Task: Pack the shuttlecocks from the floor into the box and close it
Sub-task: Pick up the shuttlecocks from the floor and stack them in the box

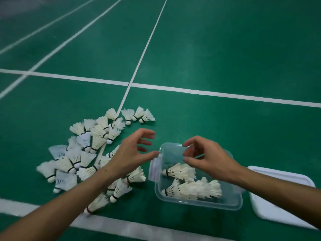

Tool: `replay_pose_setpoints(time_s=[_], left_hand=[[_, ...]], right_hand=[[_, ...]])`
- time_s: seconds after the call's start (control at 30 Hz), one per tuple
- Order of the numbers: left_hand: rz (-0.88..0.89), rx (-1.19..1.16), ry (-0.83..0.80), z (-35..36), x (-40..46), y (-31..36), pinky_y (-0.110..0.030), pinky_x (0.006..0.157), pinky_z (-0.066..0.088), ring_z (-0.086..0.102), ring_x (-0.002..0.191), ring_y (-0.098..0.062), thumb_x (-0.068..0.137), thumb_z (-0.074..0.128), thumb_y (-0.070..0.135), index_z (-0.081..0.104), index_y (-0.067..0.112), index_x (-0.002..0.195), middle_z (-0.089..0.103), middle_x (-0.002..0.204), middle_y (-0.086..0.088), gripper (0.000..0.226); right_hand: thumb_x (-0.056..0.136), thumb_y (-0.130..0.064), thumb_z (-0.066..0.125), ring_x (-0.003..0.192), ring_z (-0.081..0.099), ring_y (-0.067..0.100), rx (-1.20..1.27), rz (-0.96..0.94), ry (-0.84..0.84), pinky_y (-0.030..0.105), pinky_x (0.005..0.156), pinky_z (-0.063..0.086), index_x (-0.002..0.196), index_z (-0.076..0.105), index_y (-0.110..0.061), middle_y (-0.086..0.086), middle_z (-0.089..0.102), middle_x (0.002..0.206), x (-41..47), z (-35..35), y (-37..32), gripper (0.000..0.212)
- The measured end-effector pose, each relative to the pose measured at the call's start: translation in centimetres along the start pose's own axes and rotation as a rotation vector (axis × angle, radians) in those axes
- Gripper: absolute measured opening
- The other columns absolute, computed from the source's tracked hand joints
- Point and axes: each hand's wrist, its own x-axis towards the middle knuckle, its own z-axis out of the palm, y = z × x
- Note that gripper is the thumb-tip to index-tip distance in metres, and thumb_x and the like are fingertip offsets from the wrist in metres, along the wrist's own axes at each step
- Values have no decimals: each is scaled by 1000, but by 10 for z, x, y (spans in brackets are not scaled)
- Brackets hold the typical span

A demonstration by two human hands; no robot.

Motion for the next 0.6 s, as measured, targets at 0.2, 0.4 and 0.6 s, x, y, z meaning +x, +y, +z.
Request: replay_pose_setpoints(time_s=[0.2, 0.4, 0.6], left_hand=[[-125, 100, 138, -70, -25, -56, -34, 91, 61, 68, 106, -4, 82, 89, 25, 62, 30, 126, 68, 122, 13, 52], [-190, 257, 87, -100, -41, -118, -33, 92, 60, 63, 108, 1, 83, 88, 26, 60, 37, 130, 65, 124, 18, 57], [-160, 485, -44, -98, -23, -159, -26, 99, 54, 59, 112, 0, 86, 84, 27, 53, 35, 141, 56, 136, 14, 63]], right_hand=[[91, -22, 82, 89, 76, 8, -19, -171, -163, 34, 85, 64, 121, 62, -24, -6, 76, 101, 48, 33, -65, 37], [93, -22, 79, 91, 75, 9, -5, -202, -267, 29, 85, 63, 127, 58, -21, -3, 75, 106, 92, 105, -89, 40], [95, -24, 75, 104, 68, 20, -85, -72, -282, 42, 93, 60, 138, 51, -20, 1, 68, 120, 117, 172, -73, 49]])
